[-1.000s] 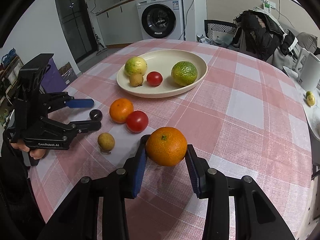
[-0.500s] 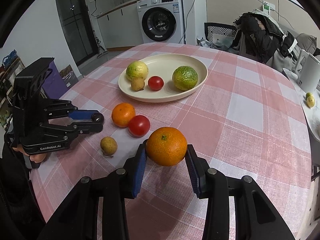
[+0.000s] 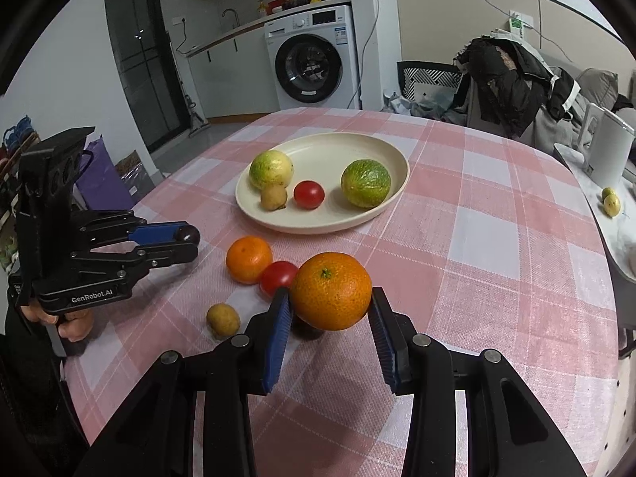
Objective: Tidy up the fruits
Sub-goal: 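Carry the plum and mandarin onto the cream plate and open both tools, then move the left tool toward another orange mandarin while the right tool approaches another dark plum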
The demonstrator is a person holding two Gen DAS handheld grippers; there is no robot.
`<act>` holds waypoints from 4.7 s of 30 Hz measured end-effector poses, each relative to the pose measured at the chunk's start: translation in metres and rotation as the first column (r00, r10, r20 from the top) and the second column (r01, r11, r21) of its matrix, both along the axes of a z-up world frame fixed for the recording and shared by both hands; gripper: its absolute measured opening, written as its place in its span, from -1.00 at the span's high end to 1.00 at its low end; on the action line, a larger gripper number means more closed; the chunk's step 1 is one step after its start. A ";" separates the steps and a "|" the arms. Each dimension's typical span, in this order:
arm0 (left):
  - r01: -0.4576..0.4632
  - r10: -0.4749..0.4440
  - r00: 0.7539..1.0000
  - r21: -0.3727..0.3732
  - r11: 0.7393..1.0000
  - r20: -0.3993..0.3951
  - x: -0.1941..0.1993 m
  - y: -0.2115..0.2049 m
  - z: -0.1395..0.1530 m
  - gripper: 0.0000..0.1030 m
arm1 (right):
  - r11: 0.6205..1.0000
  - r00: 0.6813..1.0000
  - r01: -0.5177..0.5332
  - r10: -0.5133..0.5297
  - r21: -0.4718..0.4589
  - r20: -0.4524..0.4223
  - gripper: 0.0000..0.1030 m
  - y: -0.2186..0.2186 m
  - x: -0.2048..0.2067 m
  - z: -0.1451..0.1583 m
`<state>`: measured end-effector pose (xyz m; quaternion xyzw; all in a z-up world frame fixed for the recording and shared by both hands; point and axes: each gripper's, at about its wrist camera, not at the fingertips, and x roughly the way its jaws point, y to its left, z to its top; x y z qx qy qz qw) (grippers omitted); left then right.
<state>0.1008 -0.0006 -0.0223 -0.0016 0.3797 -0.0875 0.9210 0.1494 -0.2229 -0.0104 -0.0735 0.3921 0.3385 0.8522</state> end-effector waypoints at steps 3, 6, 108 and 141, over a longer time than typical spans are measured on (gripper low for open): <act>-0.021 0.021 1.000 -0.007 1.000 0.014 0.001 0.005 0.005 0.56 | 1.000 1.000 0.014 -0.014 0.017 0.006 0.22 0.000 0.000 0.002; -0.040 0.040 0.999 -0.009 0.999 0.029 0.002 0.009 0.009 0.56 | 0.999 1.000 0.027 -0.028 0.029 0.009 0.22 0.001 0.002 0.003; -0.031 0.033 0.999 0.041 0.999 -0.032 0.114 -0.026 -0.013 0.53 | 0.993 0.993 0.120 -0.120 0.020 -0.002 -0.30 0.054 0.091 -0.008; -0.096 0.096 0.991 0.002 0.995 0.096 0.025 -0.005 0.010 -0.98 | 0.996 0.996 0.087 -0.087 0.034 -0.004 -1.00 0.018 0.019 -0.002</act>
